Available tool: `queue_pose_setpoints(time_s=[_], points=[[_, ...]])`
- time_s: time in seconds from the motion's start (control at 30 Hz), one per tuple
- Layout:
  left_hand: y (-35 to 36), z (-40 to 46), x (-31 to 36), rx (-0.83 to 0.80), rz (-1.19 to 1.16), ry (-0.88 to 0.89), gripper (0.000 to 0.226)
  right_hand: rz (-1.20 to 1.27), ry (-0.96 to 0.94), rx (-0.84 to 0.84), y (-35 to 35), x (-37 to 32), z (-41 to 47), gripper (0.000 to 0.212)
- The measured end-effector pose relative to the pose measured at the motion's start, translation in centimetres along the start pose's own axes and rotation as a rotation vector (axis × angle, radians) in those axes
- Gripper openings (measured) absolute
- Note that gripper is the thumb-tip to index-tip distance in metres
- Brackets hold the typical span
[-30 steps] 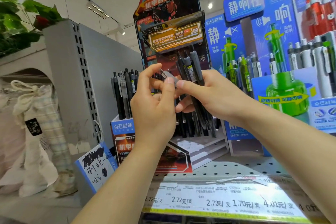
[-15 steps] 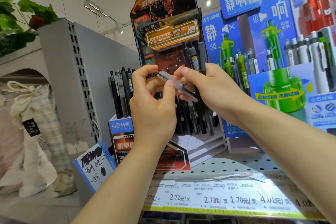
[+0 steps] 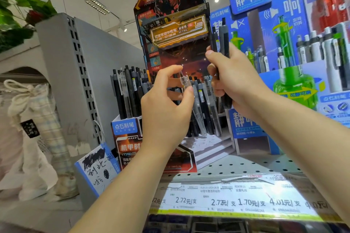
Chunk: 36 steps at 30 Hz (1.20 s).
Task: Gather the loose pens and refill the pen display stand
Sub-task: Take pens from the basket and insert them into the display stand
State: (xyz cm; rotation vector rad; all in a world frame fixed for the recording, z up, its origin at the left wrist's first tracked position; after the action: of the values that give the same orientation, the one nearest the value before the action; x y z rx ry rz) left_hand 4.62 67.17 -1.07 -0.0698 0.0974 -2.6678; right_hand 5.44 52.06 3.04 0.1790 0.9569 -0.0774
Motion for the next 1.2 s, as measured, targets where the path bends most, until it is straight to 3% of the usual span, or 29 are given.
queue_pose_setpoints(time_s=[0.07, 0.13, 0.2, 0.5, 0.73, 0.87, 0.97, 1.13, 1.2], points=[[0.0, 0.0, 0.0, -0.017, 0.005, -0.006, 0.038, 0.000, 0.012, -0.004, 0.0, 0.0, -0.1, 0.040], [0.0, 0.1, 0.0, -0.034, -0.007, -0.023, 0.038, -0.002, 0.002, -0.030, 0.1, 0.0, -0.3, 0.016], [0.0, 0.2, 0.0, -0.046, -0.019, -0.036, 0.037, 0.014, -0.016, -0.054, 0.1, -0.1, -0.4, 0.006], [0.3, 0.4, -0.3, -0.103, 0.095, -0.020, 0.037, -0.019, -0.051, -0.081, 0.2, -0.1, -0.6, 0.007], [0.6, 0.5, 0.0, -0.250, 0.049, -0.089, 0.032, 0.006, -0.056, -0.067, 0.2, 0.1, -0.6, 0.007], [0.8, 0.6, -0.3, -0.327, 0.089, -0.072, 0.042, 0.018, -0.028, -0.013, 0.2, 0.2, -0.2, 0.032], [0.9, 0.6, -0.3, -0.368, 0.162, -0.049, 0.049, 0.028, -0.028, -0.024, 0.2, 0.3, -0.2, 0.033], [1.4, 0.6, -0.3, -0.557, 0.215, -0.138, 0.064, 0.014, -0.028, -0.023, 0.1, 0.5, 0.0, 0.059], [1.4, 0.7, -0.3, -0.591, 0.222, -0.148, 0.066, -0.036, -0.047, -0.030, 0.1, 0.6, -0.1, 0.055]])
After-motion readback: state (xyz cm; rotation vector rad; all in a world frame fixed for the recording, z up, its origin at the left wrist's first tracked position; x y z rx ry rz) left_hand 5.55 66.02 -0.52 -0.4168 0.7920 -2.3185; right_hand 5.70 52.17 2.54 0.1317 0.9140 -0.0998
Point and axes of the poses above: each hand's wrist, its own z-axis towards the middle knuckle, its own y-axis out of the palm, x = y × z, the point moved 1 cm from there along z, towards the middle knuckle, and after that the axes turned 10 degrees about y, right-handed, at the moved point
